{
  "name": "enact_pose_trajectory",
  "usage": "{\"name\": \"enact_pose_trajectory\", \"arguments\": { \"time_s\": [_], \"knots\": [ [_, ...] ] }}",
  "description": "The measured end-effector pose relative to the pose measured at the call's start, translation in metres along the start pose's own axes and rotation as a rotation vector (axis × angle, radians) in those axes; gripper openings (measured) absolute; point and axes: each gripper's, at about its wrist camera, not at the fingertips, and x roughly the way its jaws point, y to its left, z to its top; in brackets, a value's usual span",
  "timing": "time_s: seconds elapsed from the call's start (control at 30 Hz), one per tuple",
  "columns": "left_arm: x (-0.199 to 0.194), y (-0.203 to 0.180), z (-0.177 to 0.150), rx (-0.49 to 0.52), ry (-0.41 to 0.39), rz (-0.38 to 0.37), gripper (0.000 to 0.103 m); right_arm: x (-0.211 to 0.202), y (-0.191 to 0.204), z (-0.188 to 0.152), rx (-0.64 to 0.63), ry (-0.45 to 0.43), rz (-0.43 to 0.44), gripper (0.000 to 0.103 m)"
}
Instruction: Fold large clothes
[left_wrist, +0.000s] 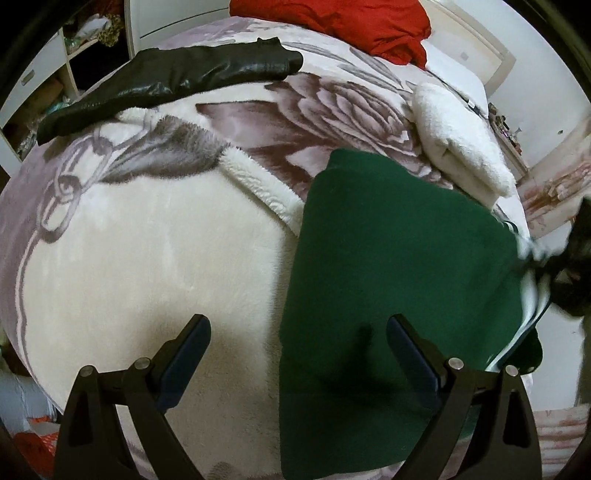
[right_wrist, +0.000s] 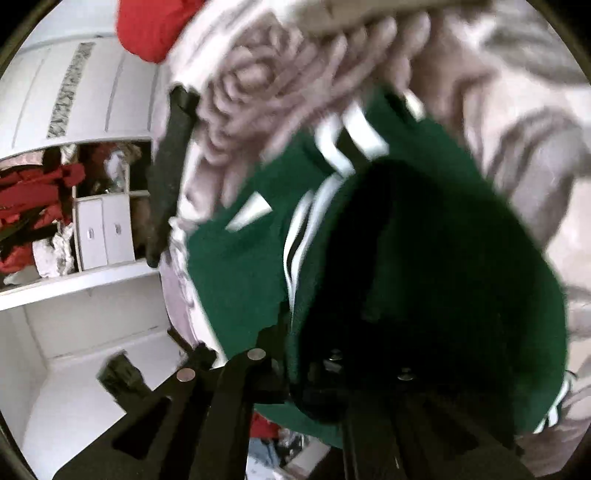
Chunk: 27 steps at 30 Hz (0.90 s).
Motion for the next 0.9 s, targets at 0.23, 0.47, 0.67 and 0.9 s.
{"name": "enact_pose_trajectory", "arguments": {
  "time_s": [0.23, 0.47, 0.67, 0.9],
  "knots": [
    [-0.001, -0.001, -0.005, -0.072, 0.016, -0.079, 0.097, -0.033, -0.004, 0.065, -0.005, -0.137, -0.19, 0.003],
    [0.024, -0.015, -0.007, -0.021, 0.082, -0.035, 0.097, -0.019, -0.035, 0.048, 0.047, 0.036, -0.016, 0.045],
    [0.035, -0.023, -0.016, 0.027, 0.092, -0.032, 0.097, -0.045, -0.056, -0.056, -0.064, 0.109, -0.106, 0.062],
    [0.038, -0.023, -0.019, 0.038, 0.101, -0.041, 0.097, 0.019, -0.102, -0.097, -0.033, 0.16, -0.141, 0.036]
  ]
}}
